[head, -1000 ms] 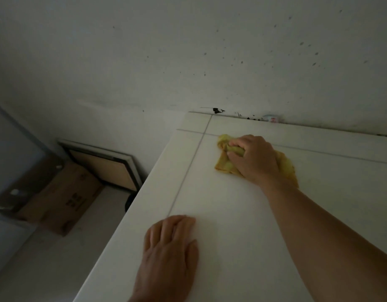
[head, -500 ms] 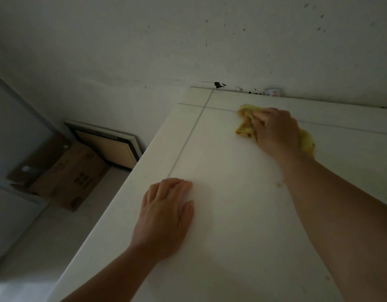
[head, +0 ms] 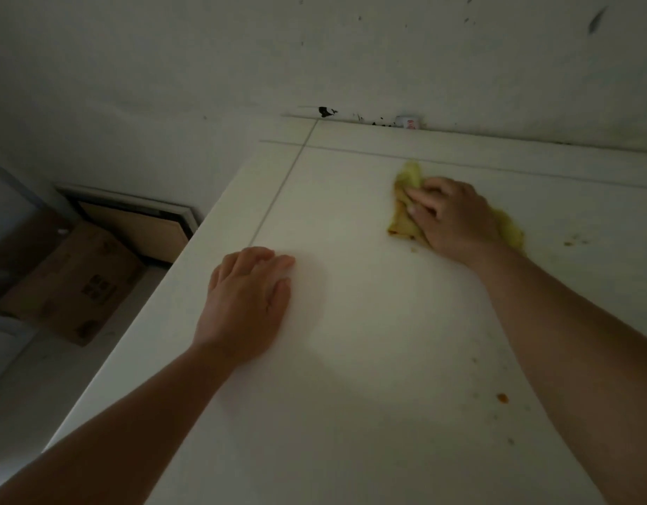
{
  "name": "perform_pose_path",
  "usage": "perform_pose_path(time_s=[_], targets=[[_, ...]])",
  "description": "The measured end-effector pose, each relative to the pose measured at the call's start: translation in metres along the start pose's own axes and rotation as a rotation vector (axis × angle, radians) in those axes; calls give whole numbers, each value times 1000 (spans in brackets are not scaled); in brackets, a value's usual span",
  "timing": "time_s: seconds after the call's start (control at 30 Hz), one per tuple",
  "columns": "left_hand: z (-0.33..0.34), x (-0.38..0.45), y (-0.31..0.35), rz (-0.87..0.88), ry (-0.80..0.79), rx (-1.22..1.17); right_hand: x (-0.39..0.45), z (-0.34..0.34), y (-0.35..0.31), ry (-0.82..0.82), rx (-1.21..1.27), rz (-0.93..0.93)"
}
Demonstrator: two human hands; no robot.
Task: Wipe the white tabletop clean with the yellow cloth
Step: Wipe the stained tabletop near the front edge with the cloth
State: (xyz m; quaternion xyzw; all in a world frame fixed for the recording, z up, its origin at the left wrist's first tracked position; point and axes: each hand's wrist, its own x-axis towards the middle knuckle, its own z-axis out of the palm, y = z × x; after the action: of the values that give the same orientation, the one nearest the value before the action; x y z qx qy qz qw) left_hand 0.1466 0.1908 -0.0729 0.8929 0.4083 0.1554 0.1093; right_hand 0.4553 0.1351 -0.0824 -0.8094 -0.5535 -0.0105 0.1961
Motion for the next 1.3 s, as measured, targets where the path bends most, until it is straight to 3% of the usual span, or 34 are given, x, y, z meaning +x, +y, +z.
perform_pose_path(time_s=[0.33,0.73,1.03,1.3], targets=[[-5,-8,16,53,-17,93,-148,-11,-86,-165,82,-200],[-13,-135,72,15,-110,-213,-316,-37,-157,-313,122,-275],[-14,-198,93,88,-167,-165,-396,-55,-171,-328,130,-265],[-6,-223,128,211,-174,-140,-453,-80,-134,-312,135,-137]])
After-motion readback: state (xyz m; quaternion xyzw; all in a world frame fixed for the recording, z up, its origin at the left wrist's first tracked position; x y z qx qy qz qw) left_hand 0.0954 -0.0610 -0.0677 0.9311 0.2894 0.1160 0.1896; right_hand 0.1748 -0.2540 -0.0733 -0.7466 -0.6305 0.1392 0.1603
